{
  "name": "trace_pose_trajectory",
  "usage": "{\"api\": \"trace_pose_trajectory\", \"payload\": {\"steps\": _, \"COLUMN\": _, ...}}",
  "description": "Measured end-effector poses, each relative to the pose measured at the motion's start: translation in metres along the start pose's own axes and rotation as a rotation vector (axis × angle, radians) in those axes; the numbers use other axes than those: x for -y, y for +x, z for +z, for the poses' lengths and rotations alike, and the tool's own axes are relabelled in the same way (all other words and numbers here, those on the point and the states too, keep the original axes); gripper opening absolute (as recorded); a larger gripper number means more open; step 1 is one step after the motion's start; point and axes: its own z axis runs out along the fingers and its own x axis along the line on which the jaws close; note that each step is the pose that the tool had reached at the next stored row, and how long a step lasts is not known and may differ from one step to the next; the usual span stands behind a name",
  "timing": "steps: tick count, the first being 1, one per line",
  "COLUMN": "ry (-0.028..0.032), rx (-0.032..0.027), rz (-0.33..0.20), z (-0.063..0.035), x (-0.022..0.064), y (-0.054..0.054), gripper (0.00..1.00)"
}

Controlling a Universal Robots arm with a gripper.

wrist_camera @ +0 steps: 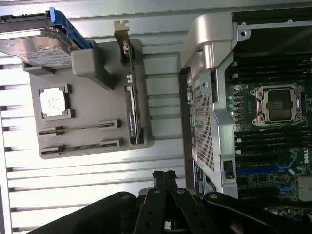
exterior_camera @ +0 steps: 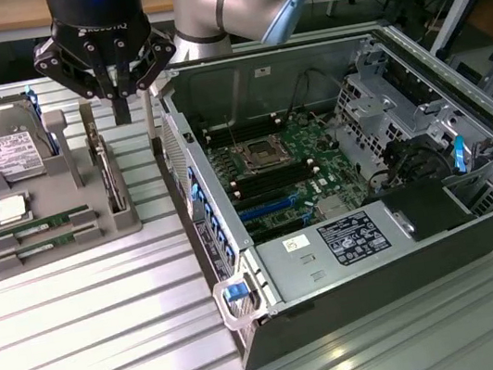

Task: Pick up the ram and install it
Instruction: 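Reach for the ram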

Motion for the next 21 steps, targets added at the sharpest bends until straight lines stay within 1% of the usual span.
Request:
{"api": "trace_pose_trajectory", "payload": {"steps": 9, "ry": 0.0000, "rx": 0.0000, "rz": 0.000, "z": -0.0002, "x": 0.0007, "y": 0.009, "gripper": 0.10}}
{"api": "trace_pose_trajectory", "payload": {"steps": 17, "ry": 0.0000, "rx": -0.0001, "rz": 0.000, "z": -0.0005, "x": 0.0015, "y": 0.020, "gripper": 0.10}}
{"api": "trace_pose_trajectory", "payload": {"steps": 21, "ry": 0.0000, "rx": 0.0000, "rz": 0.000, "z": -0.0005, "x": 0.0017, "y": 0.023, "gripper": 0.10}}
